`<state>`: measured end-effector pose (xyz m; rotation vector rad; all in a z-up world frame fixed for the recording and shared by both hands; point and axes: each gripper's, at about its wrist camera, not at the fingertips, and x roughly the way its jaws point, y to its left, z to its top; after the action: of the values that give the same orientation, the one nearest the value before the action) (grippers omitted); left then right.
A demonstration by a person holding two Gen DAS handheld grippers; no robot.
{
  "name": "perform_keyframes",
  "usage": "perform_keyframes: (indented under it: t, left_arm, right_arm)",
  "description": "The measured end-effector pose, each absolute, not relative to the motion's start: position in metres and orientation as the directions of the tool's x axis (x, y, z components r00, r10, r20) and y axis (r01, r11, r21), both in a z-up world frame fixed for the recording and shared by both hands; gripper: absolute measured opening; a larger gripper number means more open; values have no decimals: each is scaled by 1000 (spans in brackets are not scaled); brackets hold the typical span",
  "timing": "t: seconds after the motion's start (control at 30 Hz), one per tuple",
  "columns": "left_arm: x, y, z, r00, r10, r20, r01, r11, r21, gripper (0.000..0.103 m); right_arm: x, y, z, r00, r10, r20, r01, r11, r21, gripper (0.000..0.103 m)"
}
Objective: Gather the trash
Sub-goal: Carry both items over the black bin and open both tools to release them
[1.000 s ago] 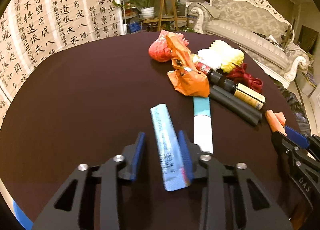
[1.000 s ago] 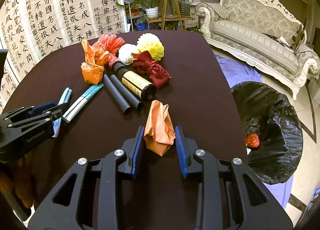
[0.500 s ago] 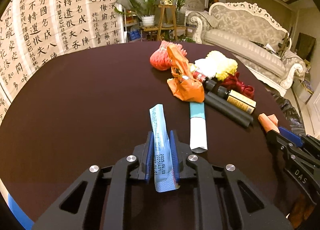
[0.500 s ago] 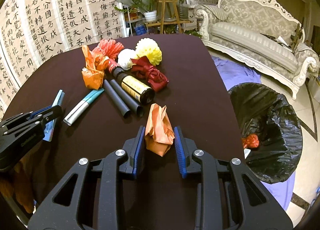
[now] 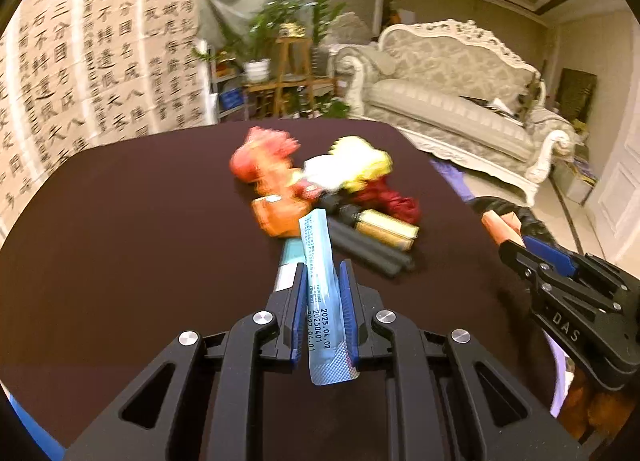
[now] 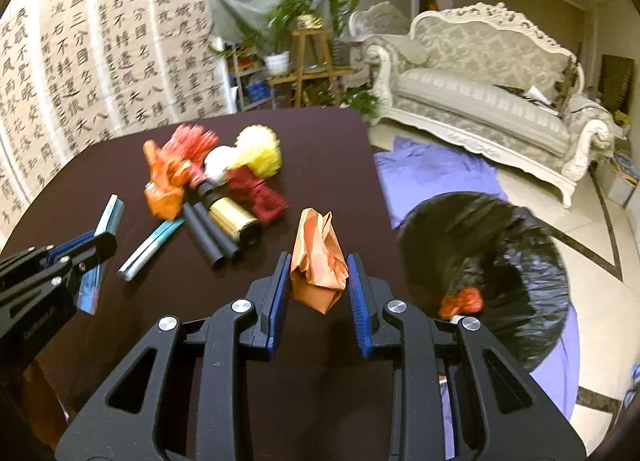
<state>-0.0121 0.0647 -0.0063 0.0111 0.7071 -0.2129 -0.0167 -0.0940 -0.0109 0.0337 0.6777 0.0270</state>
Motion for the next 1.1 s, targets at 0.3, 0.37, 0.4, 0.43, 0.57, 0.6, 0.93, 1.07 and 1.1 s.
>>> perform_keyframes:
  t: [0.3, 0.37, 0.4, 0.43, 0.57, 0.6, 0.93, 1.07, 1.1]
  left_arm:
    - [2, -3, 0, 732, -286, -619, 315, 947, -66, 18]
    - [7, -22, 0, 727, -301, -617, 341, 938, -55, 17]
    - [9, -29, -1, 726, -307, -616, 352, 935, -52, 17]
    - [10, -37, -1, 725, -311, -614, 360, 932, -46, 17]
    - [21, -68, -3, 718, -329, -614, 395, 918, -30, 18]
    - [23, -73, -3, 717, -331, -614, 401, 916, -25, 18]
    - [45, -127, -16, 691, -332, -642, 457, 889, 32, 18]
    - [56, -147, -22, 676, -321, -663, 472, 880, 55, 18]
    - [58, -151, -23, 674, -318, -667, 473, 879, 59, 18]
  right_arm:
    - [-24, -161, -7, 795, -128, -592, 162, 987, 4, 28]
    - [-23, -175, -8, 796, -163, -584, 197, 980, -5, 28]
    - [-23, -180, -8, 795, -176, -580, 209, 978, -10, 28]
    - [-22, -187, -9, 794, -191, -577, 223, 975, -15, 28]
    - [-17, -207, -13, 797, -218, -564, 250, 968, -21, 28]
    - [-15, -212, -15, 796, -222, -563, 253, 967, -23, 28]
    - [4, -252, -34, 787, -224, -575, 274, 962, 0, 28]
    - [13, -265, -43, 776, -219, -591, 287, 958, 21, 28]
    - [15, -268, -45, 774, -217, -595, 288, 957, 26, 28]
